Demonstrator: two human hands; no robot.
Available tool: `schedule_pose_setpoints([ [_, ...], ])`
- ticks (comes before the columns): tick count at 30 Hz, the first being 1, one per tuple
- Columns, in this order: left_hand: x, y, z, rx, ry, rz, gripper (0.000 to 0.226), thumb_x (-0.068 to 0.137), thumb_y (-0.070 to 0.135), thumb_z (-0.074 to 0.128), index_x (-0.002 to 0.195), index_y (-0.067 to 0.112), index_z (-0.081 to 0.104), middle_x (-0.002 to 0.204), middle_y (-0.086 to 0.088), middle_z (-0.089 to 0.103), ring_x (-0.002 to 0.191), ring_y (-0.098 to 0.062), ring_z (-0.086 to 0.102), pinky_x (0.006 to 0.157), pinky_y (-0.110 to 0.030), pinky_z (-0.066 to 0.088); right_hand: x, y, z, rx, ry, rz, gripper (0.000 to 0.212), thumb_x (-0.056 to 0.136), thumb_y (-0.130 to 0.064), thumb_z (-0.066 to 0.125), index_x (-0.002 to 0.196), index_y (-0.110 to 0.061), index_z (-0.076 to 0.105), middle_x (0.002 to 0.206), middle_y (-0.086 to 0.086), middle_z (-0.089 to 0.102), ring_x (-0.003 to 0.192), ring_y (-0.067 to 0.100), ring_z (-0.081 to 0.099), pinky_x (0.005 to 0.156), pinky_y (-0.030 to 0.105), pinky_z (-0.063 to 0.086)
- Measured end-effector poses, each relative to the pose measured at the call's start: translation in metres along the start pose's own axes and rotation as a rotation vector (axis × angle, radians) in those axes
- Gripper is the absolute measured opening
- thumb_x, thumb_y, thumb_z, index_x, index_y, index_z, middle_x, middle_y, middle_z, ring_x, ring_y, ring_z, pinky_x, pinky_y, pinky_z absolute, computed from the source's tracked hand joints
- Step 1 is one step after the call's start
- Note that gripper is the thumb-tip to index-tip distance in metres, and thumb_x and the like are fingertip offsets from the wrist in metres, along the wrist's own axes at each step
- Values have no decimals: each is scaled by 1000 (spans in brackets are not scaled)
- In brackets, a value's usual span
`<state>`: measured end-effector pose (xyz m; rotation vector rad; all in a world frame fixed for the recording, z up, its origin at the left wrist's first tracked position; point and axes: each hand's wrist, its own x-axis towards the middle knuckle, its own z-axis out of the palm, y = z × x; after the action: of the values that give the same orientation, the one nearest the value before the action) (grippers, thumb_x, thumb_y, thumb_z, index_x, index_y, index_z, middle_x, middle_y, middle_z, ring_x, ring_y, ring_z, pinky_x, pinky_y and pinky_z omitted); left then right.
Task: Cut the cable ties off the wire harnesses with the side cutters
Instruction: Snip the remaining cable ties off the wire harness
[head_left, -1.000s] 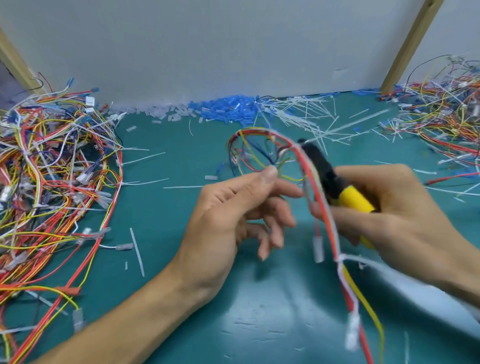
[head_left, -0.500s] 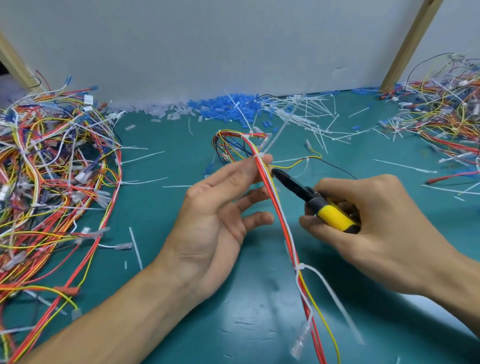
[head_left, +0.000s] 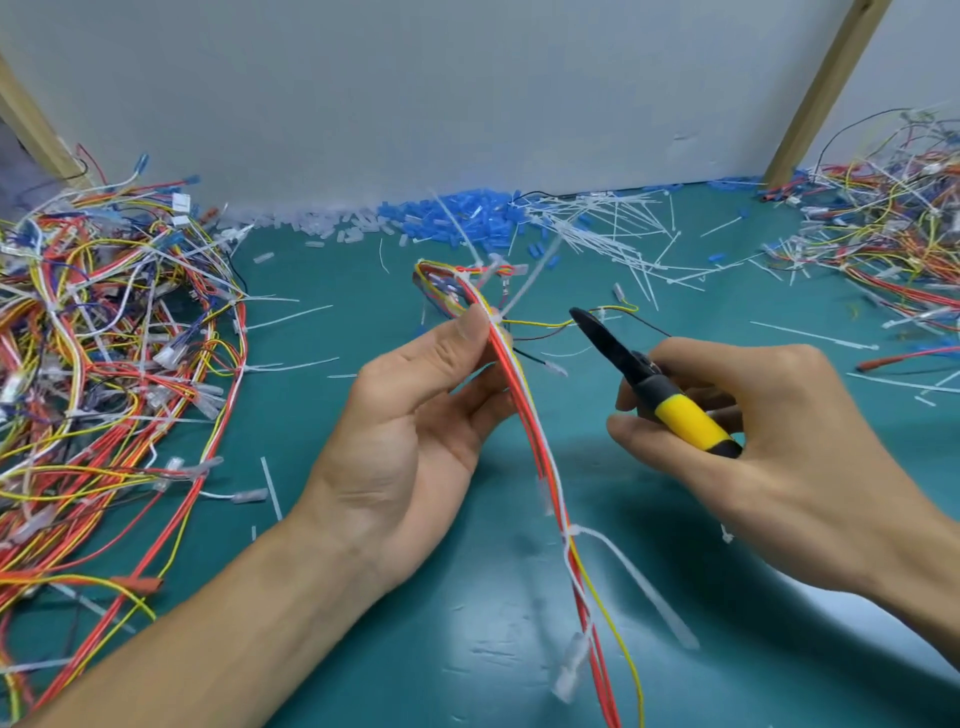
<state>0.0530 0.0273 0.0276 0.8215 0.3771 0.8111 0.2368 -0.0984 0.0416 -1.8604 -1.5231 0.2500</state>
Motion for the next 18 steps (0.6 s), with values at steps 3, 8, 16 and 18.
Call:
schedule_pose_setpoints([
  [3, 0, -4, 0, 94, 9, 114, 9, 79, 16, 74, 82, 8, 75, 76, -3, 69, 66, -12, 64, 66, -22, 56, 0, -1, 1, -1, -10, 10, 34, 84, -50, 70, 87, -17, 65, 67, 11, 60, 67, 37, 56, 64, 54, 56],
  [8, 3, -11, 1, 282, 57, 326, 5, 76, 6, 72, 81, 7, 69, 70, -5, 70, 62, -17, 64, 62, -23, 53, 1, -1, 3, 5, -48, 19, 37, 84, -52, 70, 89, -15, 67, 67, 11, 59, 67, 37, 54, 65, 54, 55],
  [16, 0, -20, 5, 346, -4, 332, 11, 77, 6, 74, 84, 2, 68, 74, -10, 69, 65, -20, 64, 60, -26, 52, -4, -3, 6, 50, -180, -26, 35, 89, -49, 70, 90, -14, 66, 69, 10, 53, 69, 34, 40, 60, 53, 50],
  [18, -1, -20, 4, 337, -8, 324, 12, 77, 5, 73, 86, 1, 67, 75, -9, 68, 64, -20, 63, 59, -26, 52, -4, -3, 2, 57, -215, -39, 33, 90, -46, 70, 88, -13, 66, 68, 10, 50, 65, 32, 40, 56, 48, 45],
])
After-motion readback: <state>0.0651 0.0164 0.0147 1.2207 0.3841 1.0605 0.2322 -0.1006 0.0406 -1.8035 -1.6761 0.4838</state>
